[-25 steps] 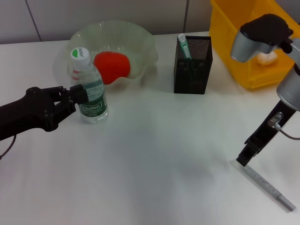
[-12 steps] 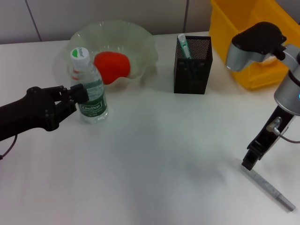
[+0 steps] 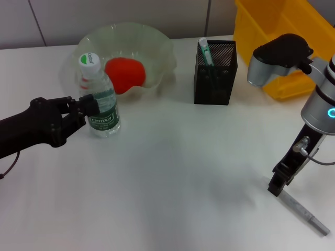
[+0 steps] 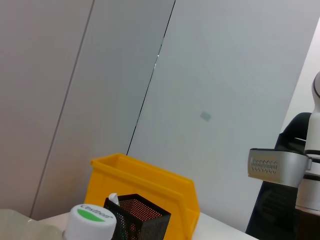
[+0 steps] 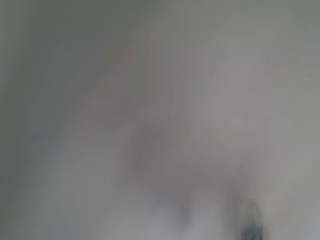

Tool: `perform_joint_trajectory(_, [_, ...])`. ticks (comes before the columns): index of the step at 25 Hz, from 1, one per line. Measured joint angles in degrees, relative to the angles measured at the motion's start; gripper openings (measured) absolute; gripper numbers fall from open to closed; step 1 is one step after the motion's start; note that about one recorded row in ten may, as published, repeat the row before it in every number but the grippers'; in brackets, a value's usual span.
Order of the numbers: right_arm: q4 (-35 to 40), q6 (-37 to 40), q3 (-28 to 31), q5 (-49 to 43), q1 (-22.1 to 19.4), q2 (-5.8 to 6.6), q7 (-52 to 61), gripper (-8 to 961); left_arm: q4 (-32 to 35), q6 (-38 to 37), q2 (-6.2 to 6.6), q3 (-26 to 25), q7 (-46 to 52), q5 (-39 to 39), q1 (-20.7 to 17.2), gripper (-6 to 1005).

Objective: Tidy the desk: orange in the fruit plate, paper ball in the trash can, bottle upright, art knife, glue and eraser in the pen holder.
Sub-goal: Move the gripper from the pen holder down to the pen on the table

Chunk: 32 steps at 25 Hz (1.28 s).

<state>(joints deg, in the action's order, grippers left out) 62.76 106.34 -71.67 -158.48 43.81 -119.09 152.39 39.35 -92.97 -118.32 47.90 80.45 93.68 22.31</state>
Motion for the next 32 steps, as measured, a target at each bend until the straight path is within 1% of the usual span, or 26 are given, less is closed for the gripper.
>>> perform_joint_trajectory(10, [-0.1, -0.3, -3.1, 0.0, 0.2, -0.01, 3.3, 384, -1.1, 0.0, 0.09, -0.1, -1.0, 0.0, 0.1, 139])
perform_joint_trajectory(19, [-1.0, -1.6, -3.5, -1.8, 0.6, 0.0, 3.9, 385, -1.3, 0.1, 0.11, -0.2, -1.6, 0.0, 0.1, 139])
perform_joint_trajectory(23, [-2.7, -2.4, -3.5, -1.8, 0.9, 0.0, 3.9, 385, -1.3, 0.1, 0.11, -0.5, -1.6, 0.0, 0.0, 139])
perform_joint_trajectory(32, [-3.8, -3.7, -4.8, -1.6, 0.9, -0.08, 3.7, 383, -1.4, 0.1, 0.11, -0.6, -1.6, 0.0, -0.1, 139])
